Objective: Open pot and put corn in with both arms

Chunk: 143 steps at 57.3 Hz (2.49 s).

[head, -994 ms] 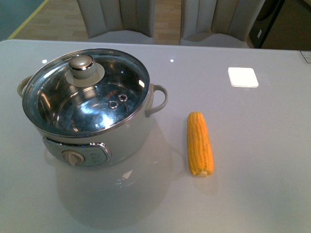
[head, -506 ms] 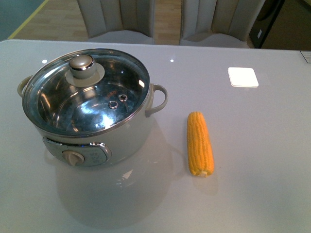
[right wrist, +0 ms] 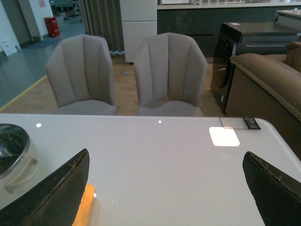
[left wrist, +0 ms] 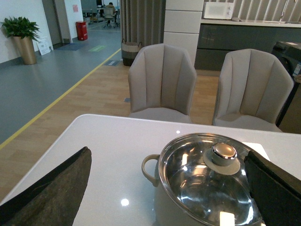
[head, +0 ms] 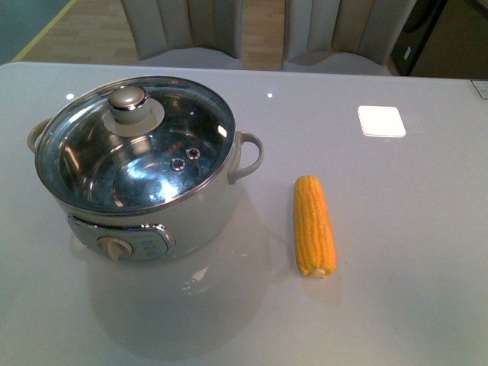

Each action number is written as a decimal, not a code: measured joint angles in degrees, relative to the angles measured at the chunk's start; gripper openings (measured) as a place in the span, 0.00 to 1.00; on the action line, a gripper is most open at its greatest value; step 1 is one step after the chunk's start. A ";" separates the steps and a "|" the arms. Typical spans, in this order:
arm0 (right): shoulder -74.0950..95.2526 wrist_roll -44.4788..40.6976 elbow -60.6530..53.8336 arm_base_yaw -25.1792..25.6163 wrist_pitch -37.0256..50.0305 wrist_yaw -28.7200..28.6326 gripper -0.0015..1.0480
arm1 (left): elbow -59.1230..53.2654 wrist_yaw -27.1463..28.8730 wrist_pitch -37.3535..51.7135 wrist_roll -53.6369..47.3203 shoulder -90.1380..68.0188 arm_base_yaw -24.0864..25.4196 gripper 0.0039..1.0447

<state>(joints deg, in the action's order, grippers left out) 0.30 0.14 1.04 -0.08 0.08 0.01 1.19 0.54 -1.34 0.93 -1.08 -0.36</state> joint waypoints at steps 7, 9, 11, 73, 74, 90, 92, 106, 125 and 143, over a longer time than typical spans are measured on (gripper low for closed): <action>-0.02 0.00 0.00 0.00 0.00 -0.02 0.92 | 7.06 3.37 -17.46 6.60 -11.10 -0.61 0.93; -0.02 0.00 0.00 0.00 0.00 0.00 0.92 | 7.61 3.39 -19.34 8.09 -14.10 -0.85 0.93; -0.02 0.00 0.00 0.00 0.00 0.02 0.92 | 7.78 3.21 -19.39 8.92 -15.65 -0.98 0.93; -0.02 0.00 0.00 0.00 0.00 0.00 0.92 | 36.59 -4.04 46.36 -3.72 -103.03 -10.86 0.93; -0.02 0.00 0.00 0.00 0.00 0.00 0.92 | 37.07 -4.17 46.84 -3.67 -103.69 -11.10 0.93; -0.02 0.00 0.00 0.00 0.00 0.02 0.92 | 40.35 -2.84 51.49 -3.21 -111.67 -13.92 0.93; -0.02 0.00 0.00 0.00 0.00 0.02 0.92 | 40.39 -2.51 51.98 -3.17 -112.48 -14.14 0.93; -0.02 0.00 0.00 0.00 0.00 0.02 0.92 | 41.24 -1.55 54.77 -2.38 -117.55 -14.62 0.93; -0.02 0.00 0.00 0.00 0.00 0.00 0.92 | 42.47 -0.22 55.23 -0.76 -120.24 -14.62 0.92; -0.02 0.00 0.00 0.00 0.00 0.02 0.92 | 42.88 0.87 55.63 0.26 -120.43 -15.02 0.48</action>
<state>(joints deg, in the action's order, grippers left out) 0.27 0.14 1.04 -0.08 0.08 0.03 44.07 1.41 54.28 1.19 -121.51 -15.38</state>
